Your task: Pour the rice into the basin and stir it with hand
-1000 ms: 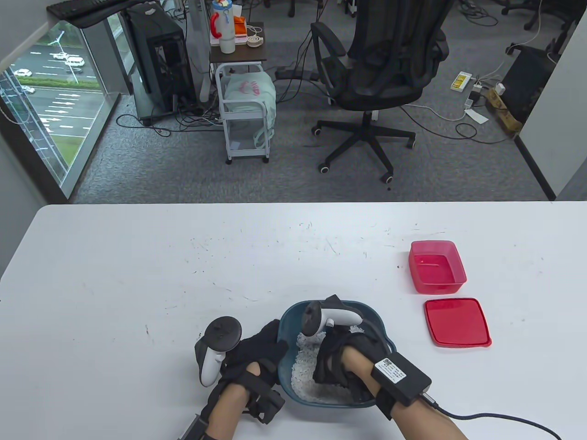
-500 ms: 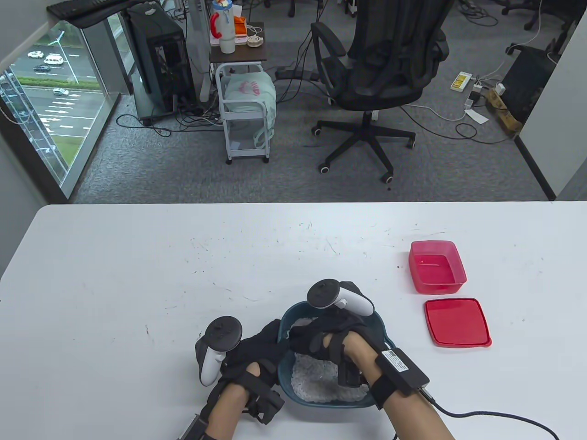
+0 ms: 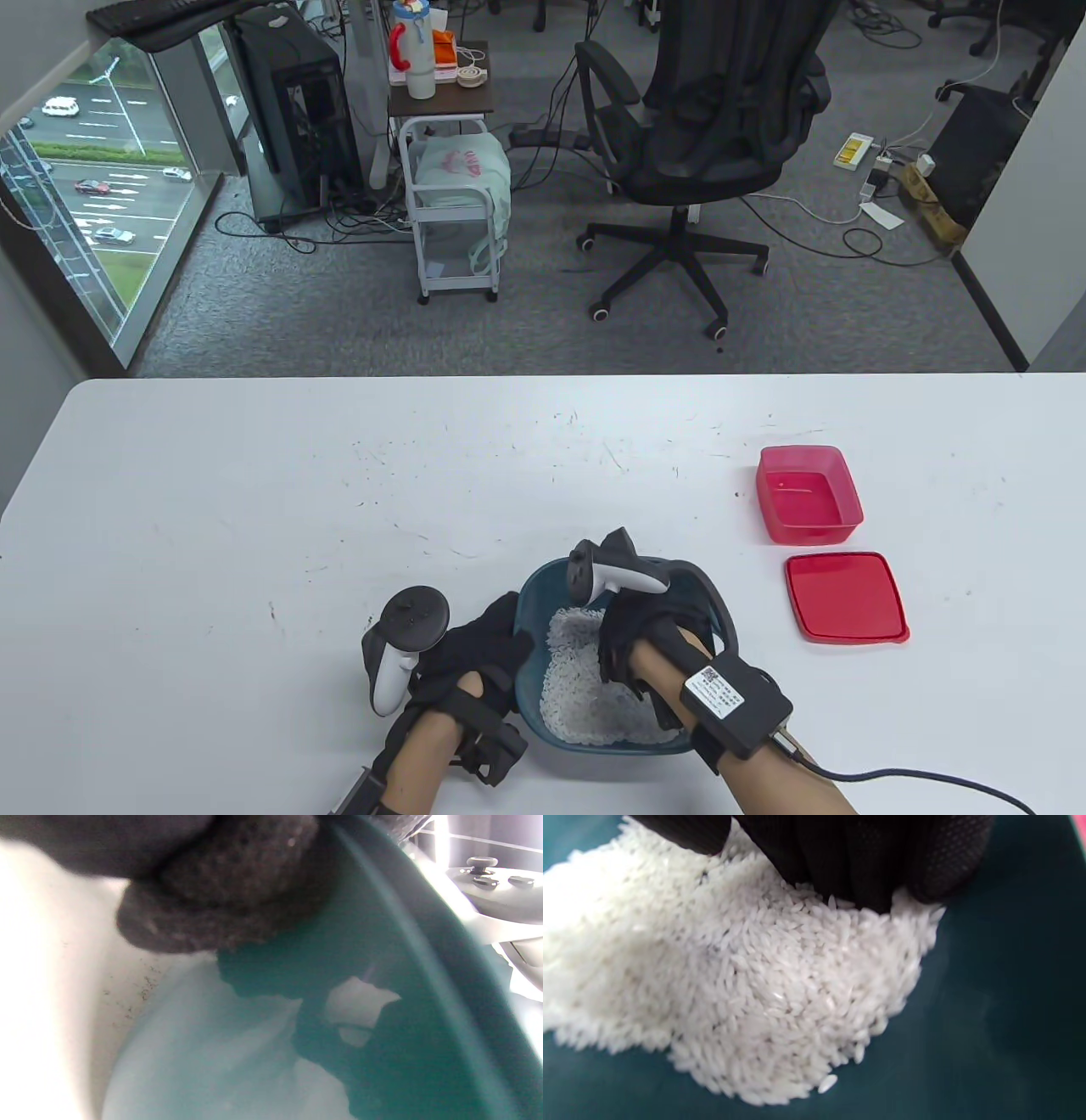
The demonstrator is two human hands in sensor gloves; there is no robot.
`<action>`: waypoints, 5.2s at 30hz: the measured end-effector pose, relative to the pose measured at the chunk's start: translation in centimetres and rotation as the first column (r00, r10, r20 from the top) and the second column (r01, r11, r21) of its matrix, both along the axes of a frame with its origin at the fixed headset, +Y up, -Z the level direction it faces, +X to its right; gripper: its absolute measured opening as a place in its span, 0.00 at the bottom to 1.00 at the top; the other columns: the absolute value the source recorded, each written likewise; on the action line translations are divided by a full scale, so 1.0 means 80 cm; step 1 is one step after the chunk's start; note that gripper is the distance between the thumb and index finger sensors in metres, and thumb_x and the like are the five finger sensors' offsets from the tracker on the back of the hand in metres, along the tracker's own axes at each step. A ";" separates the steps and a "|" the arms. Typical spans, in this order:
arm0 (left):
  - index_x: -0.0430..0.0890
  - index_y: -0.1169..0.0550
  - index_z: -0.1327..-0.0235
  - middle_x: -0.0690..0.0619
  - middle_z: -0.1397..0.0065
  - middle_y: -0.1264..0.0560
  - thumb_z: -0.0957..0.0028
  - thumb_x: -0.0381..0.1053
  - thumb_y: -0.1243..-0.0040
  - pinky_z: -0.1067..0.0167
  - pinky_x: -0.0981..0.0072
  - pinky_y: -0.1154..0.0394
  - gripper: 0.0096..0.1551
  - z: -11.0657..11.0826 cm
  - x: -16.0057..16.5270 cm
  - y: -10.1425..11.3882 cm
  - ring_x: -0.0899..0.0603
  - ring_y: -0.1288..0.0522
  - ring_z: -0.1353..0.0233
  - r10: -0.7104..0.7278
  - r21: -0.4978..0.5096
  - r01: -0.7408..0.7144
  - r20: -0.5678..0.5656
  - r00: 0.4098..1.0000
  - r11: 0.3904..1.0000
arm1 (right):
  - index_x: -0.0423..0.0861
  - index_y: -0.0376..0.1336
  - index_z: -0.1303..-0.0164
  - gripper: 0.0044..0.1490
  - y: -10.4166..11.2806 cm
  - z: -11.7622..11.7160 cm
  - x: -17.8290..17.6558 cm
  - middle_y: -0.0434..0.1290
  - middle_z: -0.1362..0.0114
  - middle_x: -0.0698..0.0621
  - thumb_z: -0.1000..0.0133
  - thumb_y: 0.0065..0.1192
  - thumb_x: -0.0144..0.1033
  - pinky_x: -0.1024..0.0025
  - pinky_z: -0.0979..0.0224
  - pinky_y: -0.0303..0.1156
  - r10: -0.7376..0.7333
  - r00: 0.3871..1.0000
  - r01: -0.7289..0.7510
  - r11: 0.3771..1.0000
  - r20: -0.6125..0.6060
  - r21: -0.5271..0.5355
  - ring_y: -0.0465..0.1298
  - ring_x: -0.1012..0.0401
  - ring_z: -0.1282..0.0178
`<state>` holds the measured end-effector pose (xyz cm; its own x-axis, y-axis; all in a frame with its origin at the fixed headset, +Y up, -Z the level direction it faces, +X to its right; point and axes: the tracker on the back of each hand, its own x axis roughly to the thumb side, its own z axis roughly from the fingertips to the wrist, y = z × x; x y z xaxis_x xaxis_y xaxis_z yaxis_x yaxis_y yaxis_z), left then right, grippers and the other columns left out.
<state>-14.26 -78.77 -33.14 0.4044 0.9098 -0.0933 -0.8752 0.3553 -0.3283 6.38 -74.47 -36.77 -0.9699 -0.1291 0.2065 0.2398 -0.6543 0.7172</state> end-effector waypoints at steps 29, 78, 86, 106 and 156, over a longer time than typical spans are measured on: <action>0.35 0.33 0.24 0.28 0.30 0.27 0.47 0.46 0.35 0.88 0.69 0.13 0.39 -0.001 0.000 0.000 0.48 0.12 0.79 0.006 0.013 -0.006 0.008 1.000 1.000 | 0.38 0.63 0.33 0.41 0.007 -0.021 0.000 0.70 0.30 0.36 0.53 0.58 0.48 0.36 0.37 0.65 -0.329 0.938 0.322 0.943 0.103 0.084 0.70 0.37 0.33; 0.34 0.33 0.24 0.28 0.30 0.27 0.47 0.46 0.35 0.88 0.69 0.13 0.39 0.000 0.002 0.000 0.48 0.12 0.79 0.006 0.025 -0.006 -0.008 1.000 1.000 | 0.30 0.69 0.40 0.40 0.003 -0.006 0.004 0.76 0.38 0.29 0.55 0.60 0.43 0.39 0.48 0.75 -0.021 1.000 0.021 1.000 -0.004 -0.016 0.78 0.35 0.45; 0.34 0.33 0.24 0.29 0.31 0.26 0.47 0.46 0.35 0.89 0.70 0.13 0.39 0.000 0.001 0.000 0.49 0.12 0.80 0.002 0.020 -0.001 -0.021 1.000 1.000 | 0.21 0.78 0.60 0.41 -0.013 0.024 -0.010 0.88 0.60 0.26 0.60 0.64 0.45 0.44 0.69 0.82 -0.062 0.997 0.050 0.978 -0.054 -0.200 0.88 0.36 0.70; 0.35 0.33 0.24 0.28 0.30 0.27 0.47 0.46 0.35 0.88 0.69 0.13 0.39 -0.001 0.001 0.001 0.48 0.12 0.79 0.012 0.028 -0.012 0.011 1.000 1.000 | 0.38 0.55 0.29 0.43 0.001 -0.018 -0.013 0.61 0.25 0.37 0.52 0.57 0.46 0.36 0.34 0.63 -0.600 0.793 0.606 0.795 0.103 -0.026 0.64 0.40 0.28; 0.35 0.32 0.24 0.29 0.30 0.27 0.47 0.46 0.35 0.88 0.70 0.13 0.39 0.001 0.002 0.001 0.49 0.12 0.79 0.001 0.026 0.000 -0.012 1.000 1.000 | 0.29 0.69 0.42 0.42 0.000 0.000 0.008 0.80 0.42 0.30 0.55 0.60 0.46 0.42 0.51 0.78 -0.027 0.999 0.028 0.999 0.018 -0.024 0.82 0.36 0.48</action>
<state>-14.11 -78.66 -33.07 0.4028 0.9123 -0.0742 -0.8793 0.3632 -0.3080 7.03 -74.48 -36.74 -0.9766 -0.0975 0.1917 0.2088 -0.6428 0.7371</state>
